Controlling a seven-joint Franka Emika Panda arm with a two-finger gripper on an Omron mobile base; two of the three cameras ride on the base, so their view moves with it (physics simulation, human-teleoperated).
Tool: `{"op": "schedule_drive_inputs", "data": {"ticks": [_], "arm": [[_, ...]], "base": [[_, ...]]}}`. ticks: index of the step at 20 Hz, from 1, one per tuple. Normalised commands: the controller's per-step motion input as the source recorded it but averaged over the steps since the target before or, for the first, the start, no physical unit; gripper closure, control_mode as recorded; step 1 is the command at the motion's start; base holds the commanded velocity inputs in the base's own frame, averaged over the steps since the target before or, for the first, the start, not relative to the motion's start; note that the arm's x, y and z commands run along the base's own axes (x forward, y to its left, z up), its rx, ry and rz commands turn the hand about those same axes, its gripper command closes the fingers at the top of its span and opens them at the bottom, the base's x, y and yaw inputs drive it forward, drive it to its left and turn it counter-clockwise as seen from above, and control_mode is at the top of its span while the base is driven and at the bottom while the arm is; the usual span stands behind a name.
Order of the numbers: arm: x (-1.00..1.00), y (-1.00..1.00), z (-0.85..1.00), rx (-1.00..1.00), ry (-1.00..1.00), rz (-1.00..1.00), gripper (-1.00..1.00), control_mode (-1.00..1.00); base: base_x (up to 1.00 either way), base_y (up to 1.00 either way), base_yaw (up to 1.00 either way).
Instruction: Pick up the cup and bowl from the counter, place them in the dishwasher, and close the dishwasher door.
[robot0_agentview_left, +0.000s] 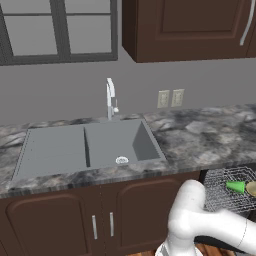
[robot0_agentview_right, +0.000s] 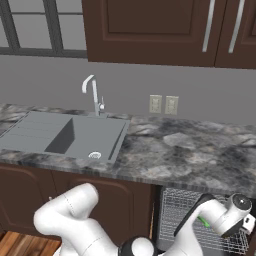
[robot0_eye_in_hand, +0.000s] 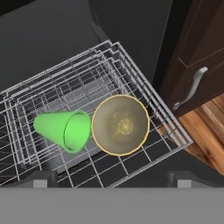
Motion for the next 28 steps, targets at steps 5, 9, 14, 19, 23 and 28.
{"op": "schedule_drive_inputs", "data": {"ticks": [5, 9, 14, 19, 23, 28], "arm": [[0.00, 0.00, 0.12, 0.00, 0.00, -0.01, -1.00, -1.00], [0.00, 0.00, 0.07, 0.00, 0.00, 0.00, -1.00, -1.00], [-0.01, 0.00, 0.06, 0.00, 0.00, 0.00, -1.00, -1.00], [-0.03, 0.00, 0.14, 0.00, 0.00, 0.00, -1.00, -1.00], [-0.18, 0.00, 0.13, 0.00, -0.01, -0.01, -1.00, -1.00], [-0.26, 0.00, 0.11, 0.00, -0.02, -0.04, -1.00, -1.00]], "base": [[0.00, 0.00, 0.00], [0.00, 0.00, 0.00], [0.00, 0.00, 0.00], [0.00, 0.00, 0.00], [0.00, 0.00, 0.00], [0.00, 0.00, 0.00]]}}
